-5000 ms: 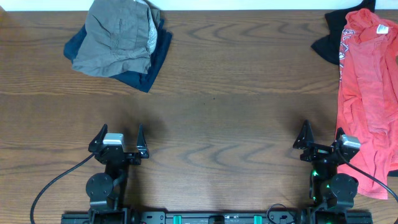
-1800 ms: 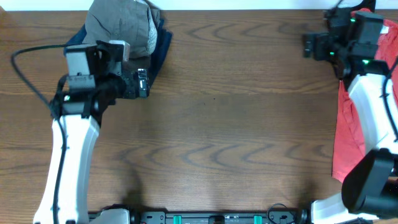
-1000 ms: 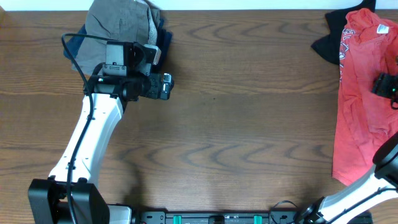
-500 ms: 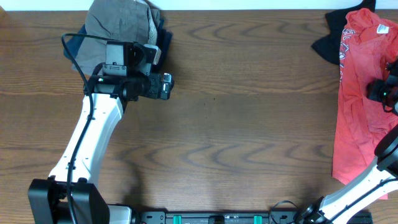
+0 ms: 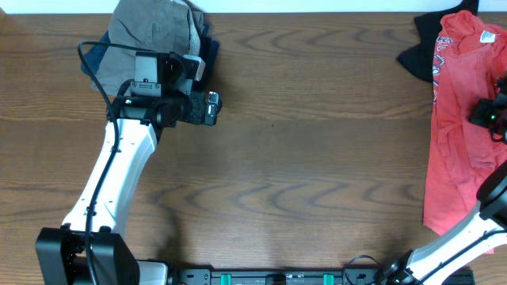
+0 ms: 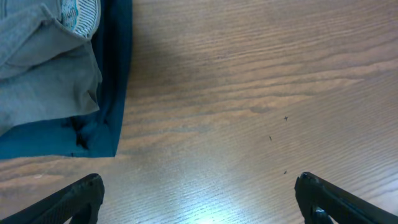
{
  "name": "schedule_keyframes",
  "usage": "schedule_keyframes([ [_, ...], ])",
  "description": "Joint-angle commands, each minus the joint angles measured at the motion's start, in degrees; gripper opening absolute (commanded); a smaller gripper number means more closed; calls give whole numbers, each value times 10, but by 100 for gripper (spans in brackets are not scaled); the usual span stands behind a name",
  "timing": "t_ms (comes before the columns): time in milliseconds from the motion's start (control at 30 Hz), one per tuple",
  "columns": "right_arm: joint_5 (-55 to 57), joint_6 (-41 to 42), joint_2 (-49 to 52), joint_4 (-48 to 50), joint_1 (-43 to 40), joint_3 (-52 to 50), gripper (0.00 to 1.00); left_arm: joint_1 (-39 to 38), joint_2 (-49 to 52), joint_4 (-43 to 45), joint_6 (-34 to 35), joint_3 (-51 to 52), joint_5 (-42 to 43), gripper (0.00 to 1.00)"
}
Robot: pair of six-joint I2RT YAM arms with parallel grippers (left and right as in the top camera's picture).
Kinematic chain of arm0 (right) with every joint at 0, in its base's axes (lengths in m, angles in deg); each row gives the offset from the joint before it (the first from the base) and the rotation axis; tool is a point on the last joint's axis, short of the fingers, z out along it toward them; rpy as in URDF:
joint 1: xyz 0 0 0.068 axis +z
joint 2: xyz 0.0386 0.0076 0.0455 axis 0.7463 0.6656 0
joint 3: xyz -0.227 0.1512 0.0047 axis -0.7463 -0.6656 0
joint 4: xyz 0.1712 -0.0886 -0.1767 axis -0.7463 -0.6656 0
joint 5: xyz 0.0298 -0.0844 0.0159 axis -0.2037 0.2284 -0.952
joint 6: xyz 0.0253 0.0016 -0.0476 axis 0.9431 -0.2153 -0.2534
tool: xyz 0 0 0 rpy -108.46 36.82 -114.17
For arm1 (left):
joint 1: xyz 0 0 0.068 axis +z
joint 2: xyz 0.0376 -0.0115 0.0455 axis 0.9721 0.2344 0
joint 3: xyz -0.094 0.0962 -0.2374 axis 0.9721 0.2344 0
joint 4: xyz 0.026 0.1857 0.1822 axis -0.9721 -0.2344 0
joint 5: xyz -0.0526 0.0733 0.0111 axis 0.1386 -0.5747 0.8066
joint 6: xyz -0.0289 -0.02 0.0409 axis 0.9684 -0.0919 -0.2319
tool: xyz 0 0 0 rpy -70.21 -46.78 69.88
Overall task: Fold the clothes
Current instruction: 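Reach the right gripper to the red t-shirt and grasp its edge, then drag the red t-shirt with the right gripper toward the table center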
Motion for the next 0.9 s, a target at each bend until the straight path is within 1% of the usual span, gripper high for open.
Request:
schedule_keyframes([
  [0, -9, 29, -68, -12, 5, 8, 1, -1, -1, 7, -9, -4, -7, 97],
  [167, -46, 39, -137, -56, 41, 8, 1, 0, -16, 8, 6, -17, -7, 96],
  [333, -82, 58, -206, -115, 129, 8, 1, 11, -52, 8, 6, -21, -7, 96],
  [433, -96, 72, -234, -146, 211, 8, 1, 31, -80, 5, 6, -21, -7, 96],
  [533, -97, 90, -240, -159, 305, 8, 1, 61, -101, 0, 6, -21, -7, 96],
  [767, -78, 102, -216, -159, 529, 8, 3, 153, -113, -42, 0, -21, -7, 96],
  [867, -64, 103, -201, -161, 597, 8, 4, 179, -113, -48, -1, -21, -7, 96],
])
